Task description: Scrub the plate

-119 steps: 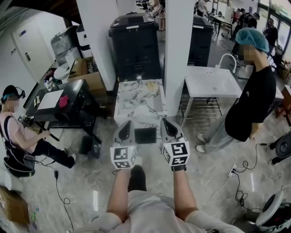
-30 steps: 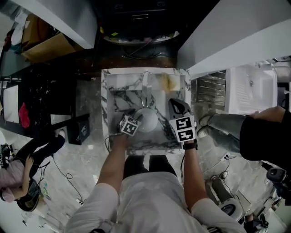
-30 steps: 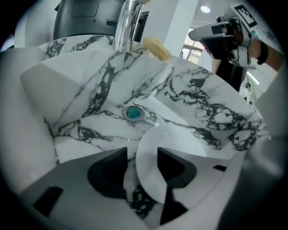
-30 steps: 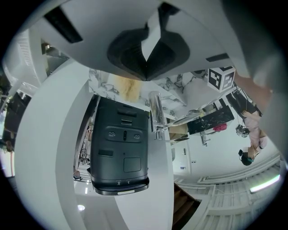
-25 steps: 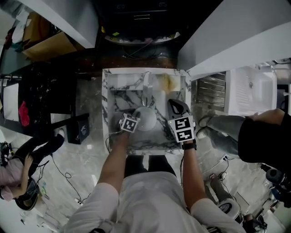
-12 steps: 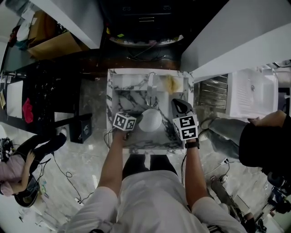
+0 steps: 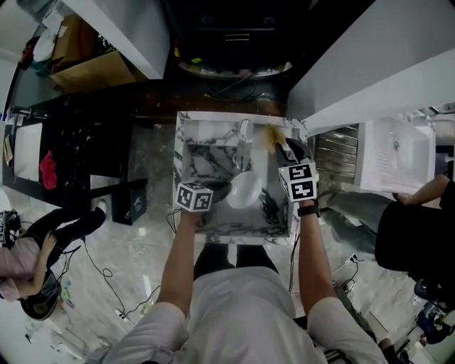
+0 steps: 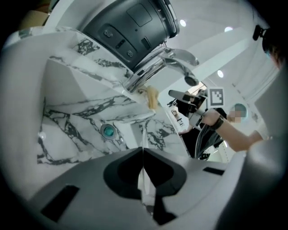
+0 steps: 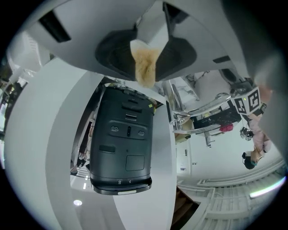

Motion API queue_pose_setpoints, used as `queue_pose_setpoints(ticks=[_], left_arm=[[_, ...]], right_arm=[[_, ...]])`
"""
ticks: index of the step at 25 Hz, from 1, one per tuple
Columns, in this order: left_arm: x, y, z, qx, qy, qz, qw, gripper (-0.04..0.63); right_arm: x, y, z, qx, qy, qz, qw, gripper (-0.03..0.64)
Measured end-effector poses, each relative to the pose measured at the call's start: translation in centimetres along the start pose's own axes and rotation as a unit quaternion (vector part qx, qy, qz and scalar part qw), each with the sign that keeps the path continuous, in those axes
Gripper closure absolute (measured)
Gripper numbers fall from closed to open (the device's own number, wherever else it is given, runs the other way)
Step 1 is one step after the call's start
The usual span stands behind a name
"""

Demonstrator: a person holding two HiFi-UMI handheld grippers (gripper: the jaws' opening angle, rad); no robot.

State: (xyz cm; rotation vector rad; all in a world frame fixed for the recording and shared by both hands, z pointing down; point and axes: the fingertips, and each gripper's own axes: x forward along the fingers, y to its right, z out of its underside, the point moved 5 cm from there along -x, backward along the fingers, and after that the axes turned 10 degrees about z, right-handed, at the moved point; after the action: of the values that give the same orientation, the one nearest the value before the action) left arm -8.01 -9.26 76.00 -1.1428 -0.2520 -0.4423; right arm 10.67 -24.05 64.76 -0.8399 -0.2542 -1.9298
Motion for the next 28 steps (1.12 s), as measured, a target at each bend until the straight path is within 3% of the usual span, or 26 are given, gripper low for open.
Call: queue_pose_setpoints(ticks=[1, 3, 9, 10, 13, 16, 21, 25, 28], left_arm=[[-0.3, 0.3, -0.2, -0.001, 0.006, 0.001, 1.0000, 0.578], [-0.7, 0.8, -0.4, -0.003, 0.013, 0.000, 0.9999, 0.578], [-2.3, 2.1, -0.3, -0.020, 0.025, -0.006, 0.9995, 0.578], [-2.6, 2.2, -0.2, -0.023, 0.028, -0.007, 0.9993, 0.578], [-3.5, 2.6, -0.1, -0.031, 0.040, -0.007, 0.9987, 0.578], [-4.4, 3.3, -0.3, -0.032, 0.053, -0.005, 0.9981, 0.578], [-6.5, 5.8, -0.8, -0.033, 0.081, 0.006, 0.9961, 0.578], [-8.4, 8.7, -1.4, -0.004, 0.090, 0.000, 0.9959, 0.578], [-9.5, 11.0, -2.0, 0.010, 0.102, 0.005, 0.9947, 0.578]], right_arm=[[0.8, 0.0, -0.1, -0.005, -0.006, -0.005, 1.000, 0.453], [2.6, -0.1, -0.1, -0.020, -0.020, -0.016, 0.999, 0.372], [6.1, -1.2, 0.7, -0.069, -0.072, -0.031, 0.995, 0.347], [6.5, -1.2, 0.9, -0.074, -0.080, -0.025, 0.994, 0.352], [7.0, -1.2, 1.3, -0.082, -0.094, 0.004, 0.992, 0.484], [6.3, -1.2, 1.5, -0.066, -0.100, 0.022, 0.993, 0.548], [1.8, -0.9, 0.5, 0.012, -0.075, 0.021, 0.997, 0.577], [-4.5, -1.3, -1.1, 0.045, -0.031, -0.008, 0.998, 0.578], [-9.5, -1.7, -3.1, 0.052, 0.038, -0.048, 0.997, 0.578]])
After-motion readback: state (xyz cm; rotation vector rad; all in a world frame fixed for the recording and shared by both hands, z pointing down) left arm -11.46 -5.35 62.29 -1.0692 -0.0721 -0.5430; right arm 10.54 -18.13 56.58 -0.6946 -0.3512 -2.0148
